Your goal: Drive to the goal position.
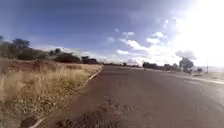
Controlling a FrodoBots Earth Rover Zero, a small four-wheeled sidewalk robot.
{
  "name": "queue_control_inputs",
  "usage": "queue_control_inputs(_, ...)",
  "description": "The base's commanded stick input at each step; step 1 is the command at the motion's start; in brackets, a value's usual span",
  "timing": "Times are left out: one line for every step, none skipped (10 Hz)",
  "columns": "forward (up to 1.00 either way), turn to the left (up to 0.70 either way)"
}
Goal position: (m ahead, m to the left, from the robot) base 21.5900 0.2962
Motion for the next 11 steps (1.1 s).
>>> queue_control_inputs(0.5, 0.0)
queue_control_inputs(0.5, 0.0)
queue_control_inputs(0.5, 0.0)
queue_control_inputs(0.5, 0.0)
queue_control_inputs(0.5, 0.0)
queue_control_inputs(0.5, 0.0)
queue_control_inputs(0.5, 0.0)
queue_control_inputs(0.5, 0.0)
queue_control_inputs(0.5, 0.0)
queue_control_inputs(0.5, 0.0)
queue_control_inputs(0.5, 0.0)
